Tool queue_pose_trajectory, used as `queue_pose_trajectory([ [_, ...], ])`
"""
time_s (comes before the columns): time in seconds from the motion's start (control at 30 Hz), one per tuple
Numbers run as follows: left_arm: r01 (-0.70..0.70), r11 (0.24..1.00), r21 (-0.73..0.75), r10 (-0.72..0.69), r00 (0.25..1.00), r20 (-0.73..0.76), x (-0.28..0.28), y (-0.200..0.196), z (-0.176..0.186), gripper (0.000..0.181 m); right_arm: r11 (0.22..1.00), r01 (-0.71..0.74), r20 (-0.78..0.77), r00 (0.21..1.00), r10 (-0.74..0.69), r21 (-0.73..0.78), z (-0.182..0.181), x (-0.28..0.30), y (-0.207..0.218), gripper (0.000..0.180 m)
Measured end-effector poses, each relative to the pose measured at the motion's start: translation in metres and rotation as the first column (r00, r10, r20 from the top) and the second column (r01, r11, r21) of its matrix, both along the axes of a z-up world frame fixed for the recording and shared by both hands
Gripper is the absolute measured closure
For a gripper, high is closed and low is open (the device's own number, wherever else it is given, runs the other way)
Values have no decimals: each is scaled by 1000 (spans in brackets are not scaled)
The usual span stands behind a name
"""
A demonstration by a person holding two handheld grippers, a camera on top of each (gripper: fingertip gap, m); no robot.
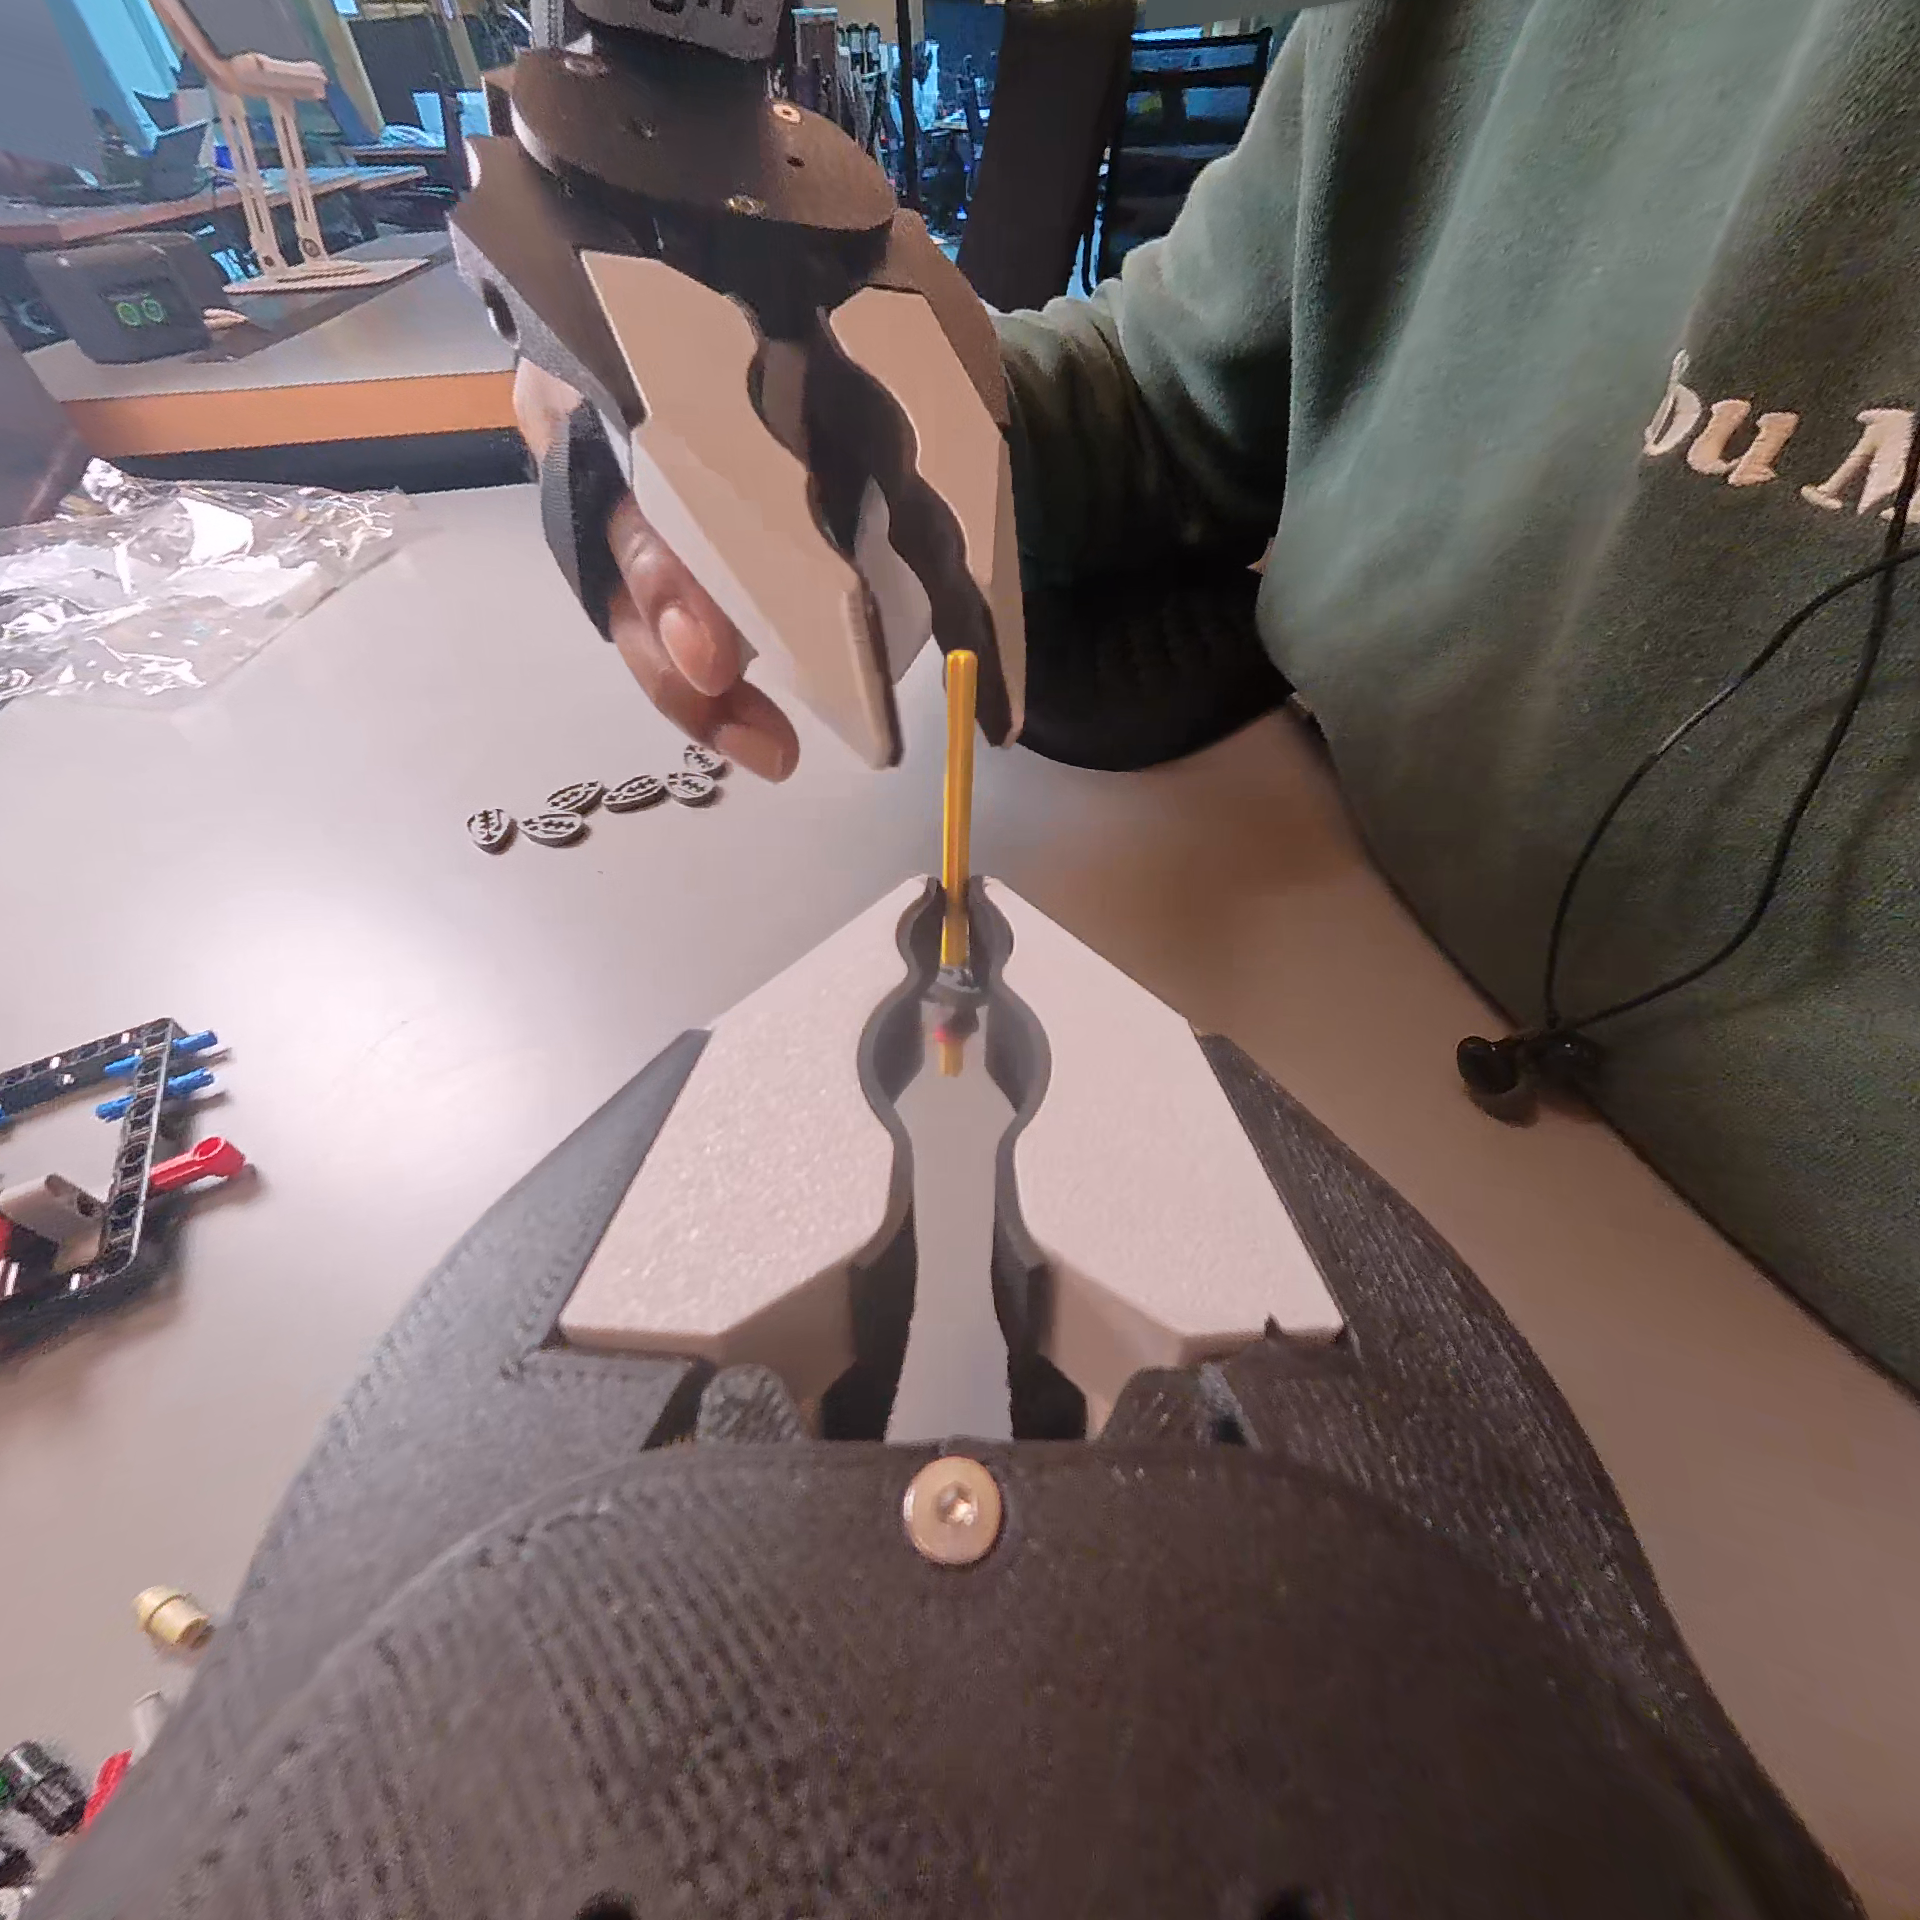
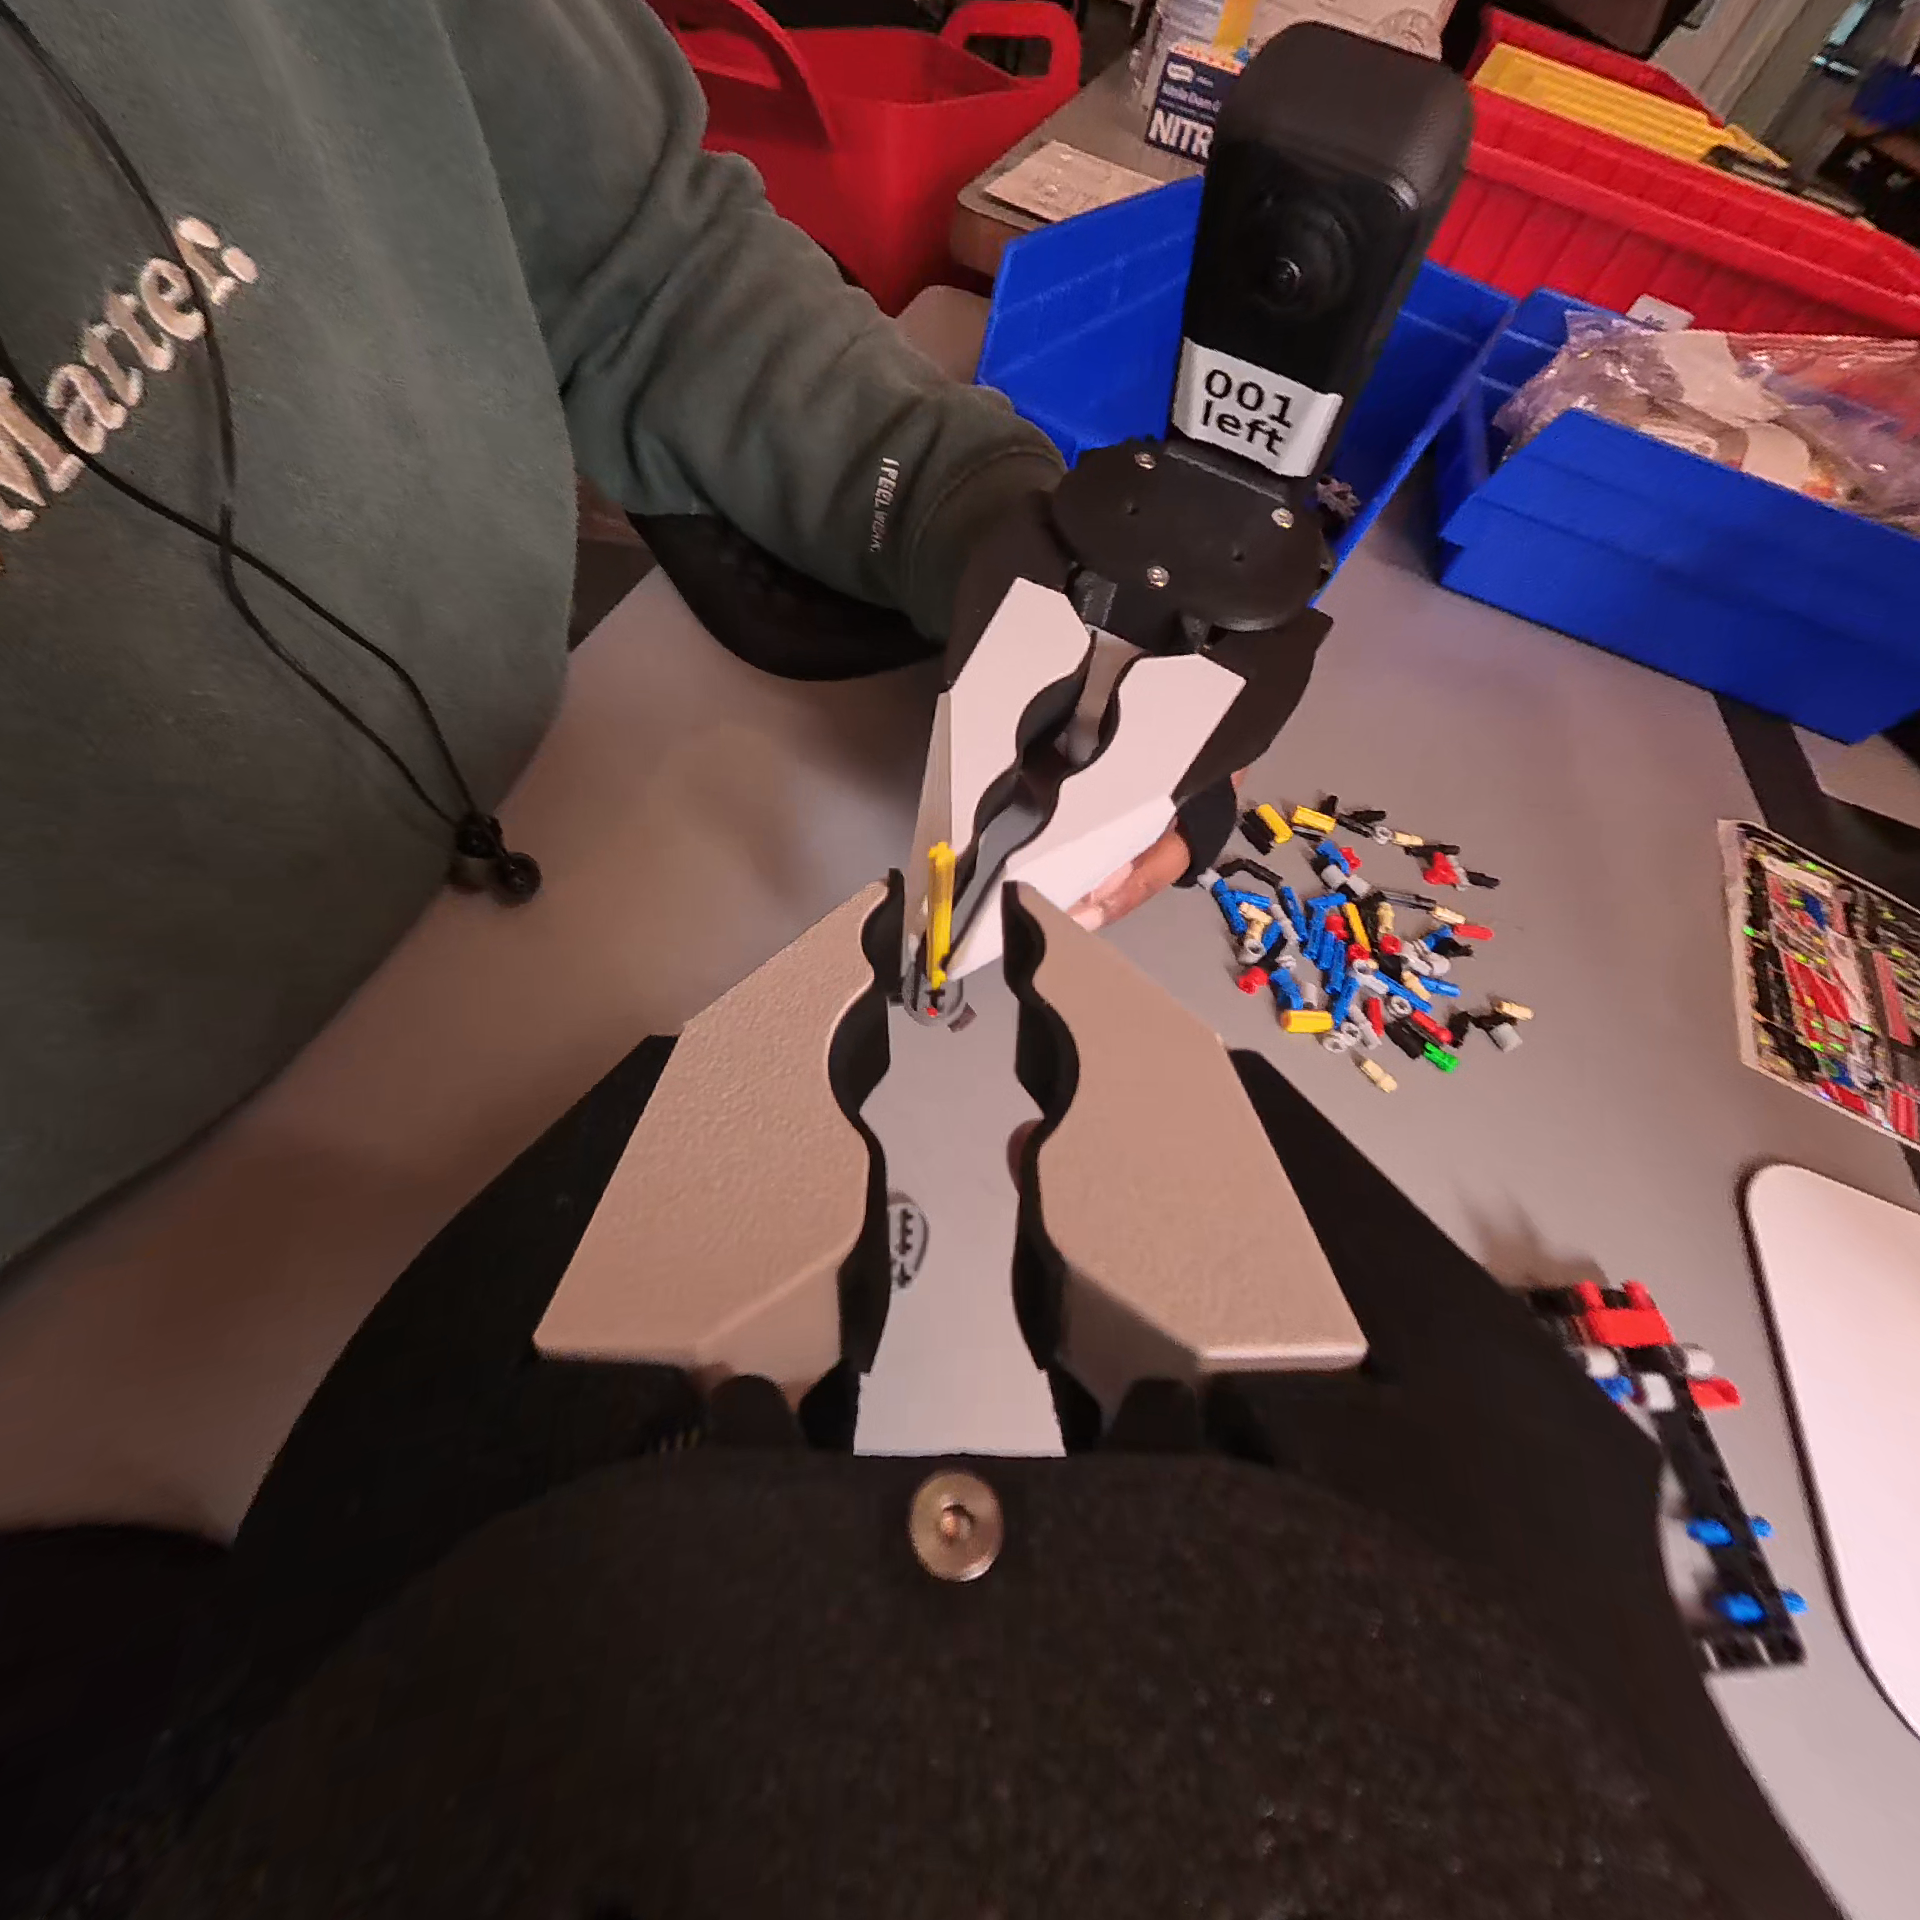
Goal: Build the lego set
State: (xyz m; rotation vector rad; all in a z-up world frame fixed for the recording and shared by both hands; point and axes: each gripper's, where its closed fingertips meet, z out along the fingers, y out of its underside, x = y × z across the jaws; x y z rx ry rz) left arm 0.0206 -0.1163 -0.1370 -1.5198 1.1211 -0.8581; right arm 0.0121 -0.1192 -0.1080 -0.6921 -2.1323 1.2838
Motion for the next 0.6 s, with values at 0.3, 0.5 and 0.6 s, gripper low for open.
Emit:
queue_pose_trajectory([
  [0.3, -96, 995, 28, 96, 995, 0, -12, 13, 6, 142, 1000, 19, -38, 999, -19, 9, 6, -2, 2, 178],
  [0.5, -176, 982, 69, 178, 983, -34, -28, 24, 6, 162, 996, 89, -103, 991, -87, 20, 20, -6, 17, 178],
  [0.6, -209, 968, 140, 218, 975, -53, -25, 28, 9, 164, 993, 119, -127, 985, -114, 27, 22, -9, 21, 178],
])
